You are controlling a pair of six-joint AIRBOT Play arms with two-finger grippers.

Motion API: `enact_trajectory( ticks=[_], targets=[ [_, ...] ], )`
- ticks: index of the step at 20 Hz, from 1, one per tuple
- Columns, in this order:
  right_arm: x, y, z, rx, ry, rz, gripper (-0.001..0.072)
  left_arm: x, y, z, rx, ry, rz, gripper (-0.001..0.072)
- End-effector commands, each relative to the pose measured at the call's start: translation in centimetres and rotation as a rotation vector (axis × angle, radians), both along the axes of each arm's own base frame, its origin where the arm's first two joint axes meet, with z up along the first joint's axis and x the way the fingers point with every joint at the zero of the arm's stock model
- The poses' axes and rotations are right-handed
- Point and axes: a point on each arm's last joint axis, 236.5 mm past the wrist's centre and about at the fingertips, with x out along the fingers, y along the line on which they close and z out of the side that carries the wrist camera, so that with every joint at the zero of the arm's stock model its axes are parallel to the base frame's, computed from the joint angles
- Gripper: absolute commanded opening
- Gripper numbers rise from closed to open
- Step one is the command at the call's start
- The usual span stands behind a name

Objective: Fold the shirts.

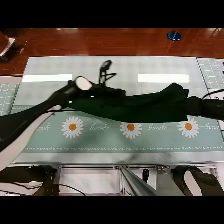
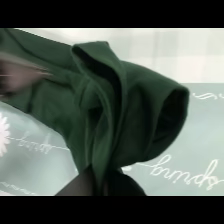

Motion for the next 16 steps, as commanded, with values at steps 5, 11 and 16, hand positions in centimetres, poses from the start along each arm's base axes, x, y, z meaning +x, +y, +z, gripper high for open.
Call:
enact_trajectory(
  ticks=[5, 11, 16],
  targets=[
    [-1.5, 1.0, 2.2, 0.033, -0.069, -0.018, 0.0020, -13.6, -10.9, -5.3, 0.049, 0.264, -0.321, 0.0018],
    [-1.0, 1.5, 3.0, 0.080, -0.088, -0.026, 0.0020, -3.0, -4.1, 0.1, -0.030, 0.216, -0.134, 0.0018],
    [1.7, 3.5, 4.1, 0.259, -0.083, -0.002, 0.0020, 6.8, 17.1, 8.1, 0.059, 0.050, 0.198, 0.0018]
  ],
)
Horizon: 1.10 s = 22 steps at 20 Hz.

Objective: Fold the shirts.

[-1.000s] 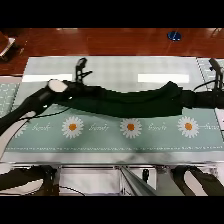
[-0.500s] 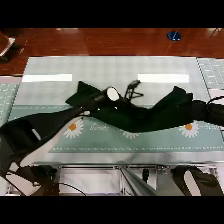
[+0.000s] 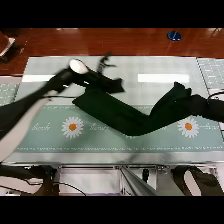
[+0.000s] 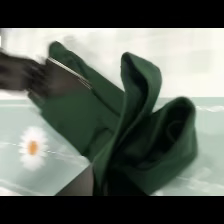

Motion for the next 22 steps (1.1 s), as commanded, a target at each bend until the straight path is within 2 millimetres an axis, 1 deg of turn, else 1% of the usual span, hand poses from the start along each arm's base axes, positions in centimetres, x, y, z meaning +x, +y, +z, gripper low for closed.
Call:
enact_trajectory(
  ticks=[1, 2, 3, 4, 5, 6, 7, 8, 10, 11, 13, 15, 17, 20, 22],
  targets=[
    [2.6, 2.0, 1.3, 0.139, -0.023, 0.038, 0.0020, 3.1, 15.4, 5.2, 0.096, -0.108, 0.250, 0.0018],
    [3.7, 2.9, 1.4, 0.142, -0.024, 0.063, 0.0020, 2.7, 19.1, 6.9, 0.105, -0.143, 0.330, 0.0018],
    [5.0, 4.6, 1.4, 0.139, -0.031, 0.106, 0.0020, 1.7, 22.4, 8.3, 0.114, -0.188, 0.400, 0.0018],
    [6.1, 6.7, 1.4, 0.137, -0.034, 0.153, 0.0020, 0.4, 24.9, 9.3, 0.125, -0.225, 0.455, 0.0018],
    [7.4, 9.4, 1.2, 0.137, -0.032, 0.207, 0.0020, -1.2, 26.9, 10.0, 0.134, -0.252, 0.510, 0.0018],
    [8.6, 12.0, 0.8, 0.135, -0.024, 0.253, 0.0020, -2.8, 28.2, 10.2, 0.145, -0.275, 0.549, 0.0018],
    [9.7, 14.8, 0.2, 0.134, -0.010, 0.301, 0.0020, -4.5, 29.0, 10.0, 0.151, -0.287, 0.585, 0.0018],
    [10.6, 17.6, -0.6, 0.133, 0.008, 0.351, 0.0020, -6.1, 29.4, 9.4, 0.155, -0.291, 0.611, 0.0018],
    [12.1, 22.0, -2.3, 0.134, 0.041, 0.422, 0.0020, -8.6, 29.1, 7.8, 0.157, -0.286, 0.629, 0.0018],
    [12.9, 23.9, -3.2, 0.135, 0.053, 0.448, 0.0020, -9.6, 28.7, 6.8, 0.155, -0.275, 0.630, 0.0019],
    [14.3, 26.7, -4.6, 0.143, 0.078, 0.475, 0.0020, -11.1, 28.1, 4.4, 0.151, -0.234, 0.625, 0.0019],
    [15.2, 28.6, -6.2, 0.147, 0.102, 0.491, 0.0020, -12.1, 27.8, 2.1, 0.151, -0.180, 0.623, 0.0019],
    [15.7, 30.0, -7.8, 0.149, 0.136, 0.507, 0.0020, -12.5, 27.8, 0.6, 0.152, -0.148, 0.631, 0.0019],
    [16.7, 31.1, -9.7, 0.162, 0.180, 0.494, 0.0021, -12.6, 27.9, -0.5, 0.154, -0.132, 0.644, 0.0019],
    [16.7, 32.1, -10.4, 0.199, 0.207, 0.492, 0.0021, -12.6, 27.9, -0.8, 0.153, -0.125, 0.649, 0.0019]
  ],
)
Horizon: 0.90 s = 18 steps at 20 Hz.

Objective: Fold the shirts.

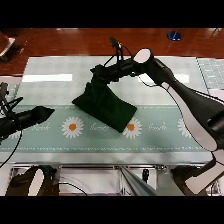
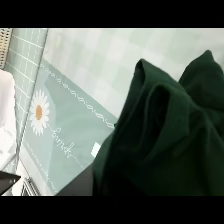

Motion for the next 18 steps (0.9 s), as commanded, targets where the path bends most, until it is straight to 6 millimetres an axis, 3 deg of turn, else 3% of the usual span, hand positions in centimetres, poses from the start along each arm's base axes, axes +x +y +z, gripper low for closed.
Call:
enact_trajectory(
  ticks=[1, 2, 3, 6, 9, 11, 14, 17, 18],
  targets=[
    [0.0, 2.4, -1.9, 0.034, 0.067, 0.002, 0.0022, -0.2, 0.1, -1.1, -0.010, 0.014, 0.019, 0.0019],
    [-0.1, 2.8, -2.5, 0.030, 0.068, 0.001, 0.0186, -0.1, 0.2, -1.2, -0.009, 0.011, 0.026, 0.0019],
    [-0.6, 3.3, -3.2, 0.021, 0.062, 0.024, 0.0411, 0.0, 0.3, -1.3, -0.008, 0.011, 0.030, 0.0019],
    [-2.3, 2.8, -3.2, 0.015, 0.114, 0.091, 0.0414, 0.0, 0.3, -1.4, -0.009, 0.013, 0.030, 0.0019],
    [-3.2, -2.1, -0.3, -0.012, 0.139, 0.168, 0.0414, 0.2, 0.4, -1.3, -0.006, 0.009, 0.036, 0.0019],
    [-2.9, -7.7, 2.8, -0.097, 0.073, 0.169, 0.0414, 0.1, 0.4, -1.3, -0.007, 0.009, 0.035, 0.0019],
    [-2.5, -18.7, 6.5, -0.406, -0.097, 0.024, 0.0413, 0.1, 0.4, -1.3, -0.009, 0.011, 0.037, 0.0019],
    [-4.8, -32.6, 5.3, -0.855, -0.165, -0.338, 0.0405, 0.1, 0.4, -1.3, -0.008, 0.011, 0.037, 0.0019],
    [-6.3, -34.9, 4.1, -0.884, -0.174, -0.453, 0.0405, 0.1, 0.4, -1.3, -0.008, 0.011, 0.037, 0.0019]
  ],
)
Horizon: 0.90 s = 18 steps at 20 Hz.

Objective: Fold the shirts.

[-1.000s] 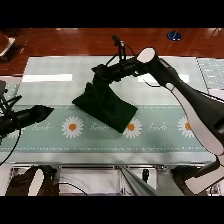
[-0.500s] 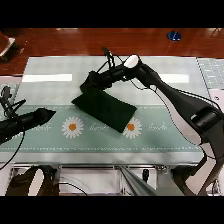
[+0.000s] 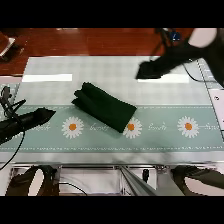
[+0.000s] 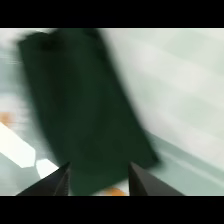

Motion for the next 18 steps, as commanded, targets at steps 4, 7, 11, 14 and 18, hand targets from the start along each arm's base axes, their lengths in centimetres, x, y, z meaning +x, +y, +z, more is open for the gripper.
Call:
enact_trajectory(
  ticks=[4, 7, 11, 14, 18],
  targets=[
    [-8.7, -11.6, -10.2, -0.051, -0.110, -0.626, 0.0407, -0.1, 0.0, -0.4, -0.002, 0.008, 0.001, 0.0019],
    [-11.4, -5.1, -15.0, 0.256, 0.085, -0.628, 0.0408, -0.4, -0.1, -0.9, -0.007, 0.022, 0.001, 0.0019],
    [-11.9, 0.3, -16.8, 0.426, 0.257, -0.530, 0.0408, -1.0, -0.3, -2.2, -0.016, 0.052, 0.001, 0.0019],
    [-10.9, 2.4, -17.5, 0.475, 0.334, -0.489, 0.0408, -1.7, -0.5, -3.3, -0.025, 0.080, 0.001, 0.0019],
    [-9.6, 5.3, -18.4, 0.461, 0.392, -0.407, 0.0408, -2.0, -0.6, -3.9, -0.030, 0.094, 0.003, 0.0019]
  ],
)
